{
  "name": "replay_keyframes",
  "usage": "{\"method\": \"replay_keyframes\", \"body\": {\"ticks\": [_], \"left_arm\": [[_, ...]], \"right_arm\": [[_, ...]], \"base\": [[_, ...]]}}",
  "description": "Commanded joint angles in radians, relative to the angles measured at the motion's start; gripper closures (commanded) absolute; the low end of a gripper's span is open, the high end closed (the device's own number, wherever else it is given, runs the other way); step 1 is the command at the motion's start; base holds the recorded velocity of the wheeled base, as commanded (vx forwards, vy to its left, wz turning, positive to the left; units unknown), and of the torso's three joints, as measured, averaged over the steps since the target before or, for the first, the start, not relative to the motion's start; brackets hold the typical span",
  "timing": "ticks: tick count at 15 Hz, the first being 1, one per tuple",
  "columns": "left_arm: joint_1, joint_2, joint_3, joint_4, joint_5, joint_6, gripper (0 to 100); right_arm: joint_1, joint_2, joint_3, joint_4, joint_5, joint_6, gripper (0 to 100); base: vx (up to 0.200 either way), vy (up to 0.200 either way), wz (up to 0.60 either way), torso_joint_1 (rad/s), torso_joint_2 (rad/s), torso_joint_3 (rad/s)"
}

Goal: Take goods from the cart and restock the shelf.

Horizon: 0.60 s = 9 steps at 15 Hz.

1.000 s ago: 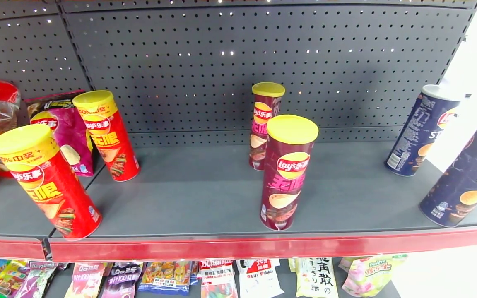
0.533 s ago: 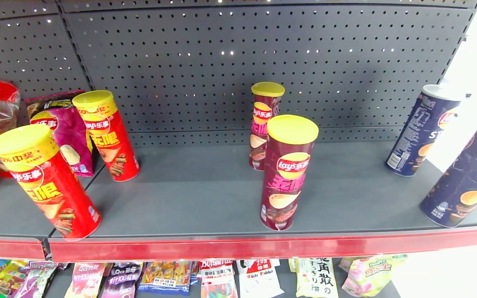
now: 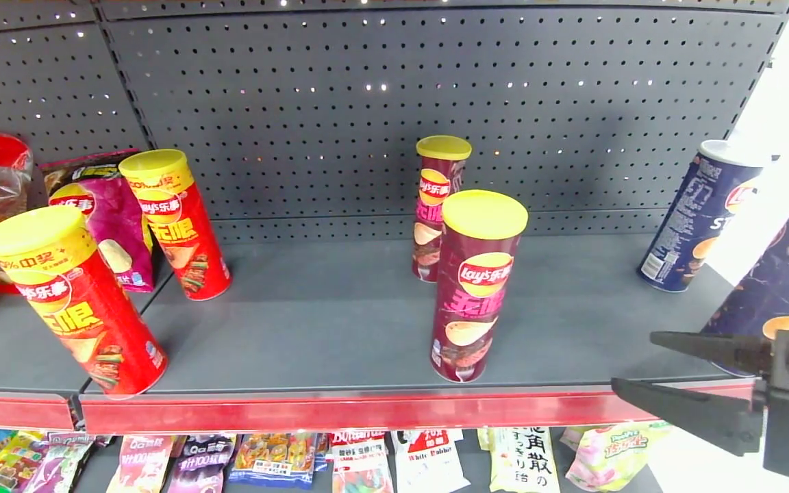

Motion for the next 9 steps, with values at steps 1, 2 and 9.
{"method": "replay_keyframes", "body": {"ticks": [1,2,9], "left_arm": [[0.000,0.000,0.000,0.000,0.000,-0.001,0],[0.000,0.000,0.000,0.000,0.000,-0.001,0],[0.000,0.000,0.000,0.000,0.000,-0.001,0]], "right_arm": [[0.017,0.172,-0.018,-0.060,-0.067,-0.001,0],[0.017,0.194,-0.019,-0.072,-0.093,-0.004,0],[0.014,0.346,-0.067,-0.086,-0.182,-0.087,0]], "base": [[0.000,0.000,0.00,0.000,0.00,0.000],[0.000,0.000,0.00,0.000,0.00,0.000],[0.000,0.000,0.00,0.000,0.00,0.000]]}}
